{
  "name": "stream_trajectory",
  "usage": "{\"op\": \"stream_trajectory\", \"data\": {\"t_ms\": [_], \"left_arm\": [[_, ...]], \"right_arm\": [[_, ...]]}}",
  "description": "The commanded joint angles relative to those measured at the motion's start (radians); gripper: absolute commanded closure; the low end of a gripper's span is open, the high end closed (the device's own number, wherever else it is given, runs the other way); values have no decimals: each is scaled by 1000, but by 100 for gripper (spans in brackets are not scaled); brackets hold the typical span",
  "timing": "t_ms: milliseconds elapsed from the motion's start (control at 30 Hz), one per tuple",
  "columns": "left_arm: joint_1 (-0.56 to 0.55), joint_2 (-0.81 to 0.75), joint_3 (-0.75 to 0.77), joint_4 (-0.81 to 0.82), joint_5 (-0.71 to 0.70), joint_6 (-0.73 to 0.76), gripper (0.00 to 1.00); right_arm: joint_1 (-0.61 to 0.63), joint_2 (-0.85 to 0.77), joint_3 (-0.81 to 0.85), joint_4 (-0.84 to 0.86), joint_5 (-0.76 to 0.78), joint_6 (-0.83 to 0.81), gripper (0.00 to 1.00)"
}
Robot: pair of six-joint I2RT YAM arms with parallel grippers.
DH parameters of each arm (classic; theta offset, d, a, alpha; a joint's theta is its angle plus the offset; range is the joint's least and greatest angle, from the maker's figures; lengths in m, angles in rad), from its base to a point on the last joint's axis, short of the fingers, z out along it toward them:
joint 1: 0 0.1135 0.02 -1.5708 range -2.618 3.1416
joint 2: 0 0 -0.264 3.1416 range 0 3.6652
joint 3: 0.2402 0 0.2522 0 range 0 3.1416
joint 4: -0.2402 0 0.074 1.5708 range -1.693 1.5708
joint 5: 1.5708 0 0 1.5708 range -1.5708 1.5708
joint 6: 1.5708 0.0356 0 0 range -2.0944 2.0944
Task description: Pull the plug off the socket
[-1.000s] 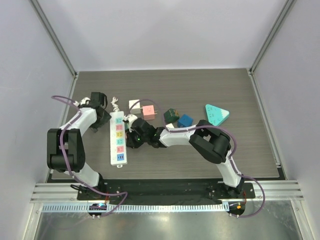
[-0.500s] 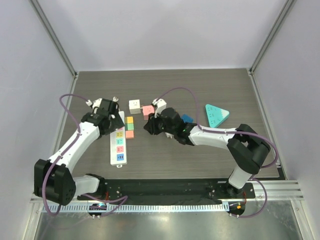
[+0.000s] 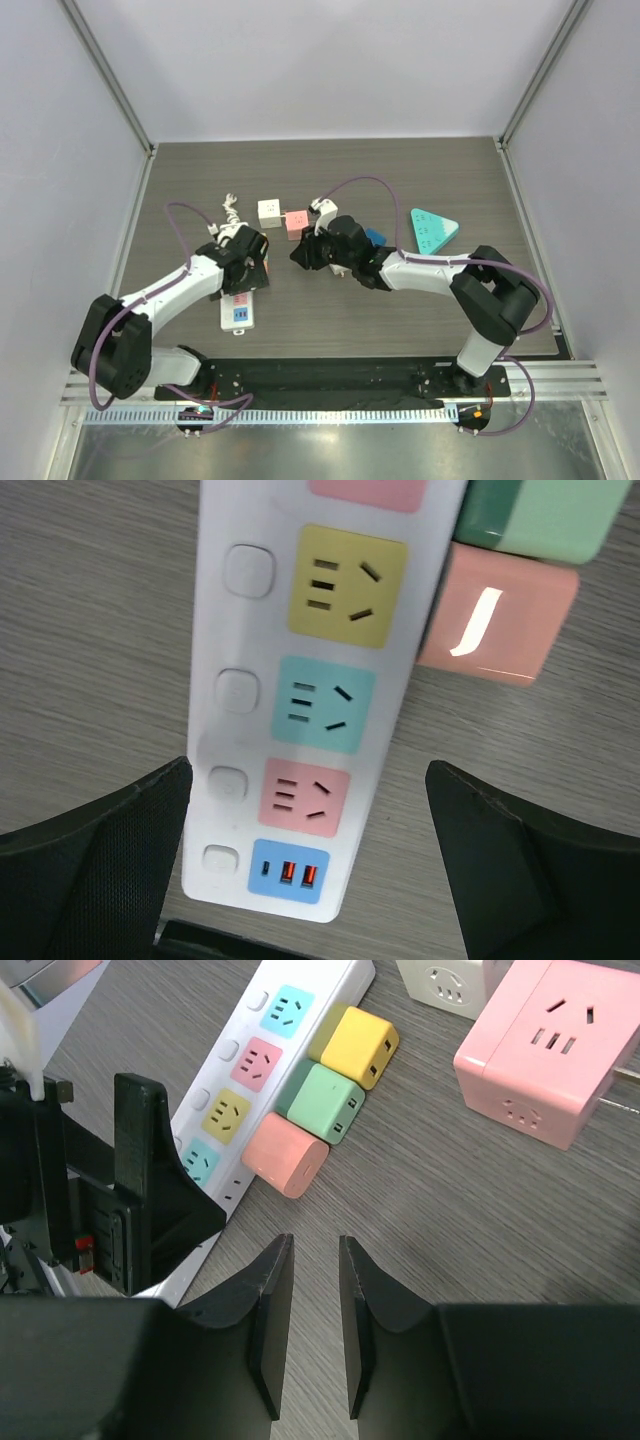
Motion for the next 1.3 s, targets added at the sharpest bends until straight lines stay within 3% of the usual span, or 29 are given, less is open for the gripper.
{"op": "stream_trajectory", "data": {"t_ms": [0,500,733,967,1067,1267], "left_arm": [[-33,-45,-11,90,-34,7,0],[-22,-63,-83,140,-74,102,0],[59,-49,-95,187,33,147,0],[59,46,-60,167,104,157,0],[59,75,-60,164,122,147,0],[62,74,-69,181,135,142,5]], "right_arm": [[-2,4,13,66,-21,9,69],[-2,4,7,80,-34,9,69],[-3,0,3,85,-36,9,69],[-3,1,-2,95,-36,13,69],[-3,25,21,83,-67,19,66],[-3,101,72,92,-174,85,48]]}}
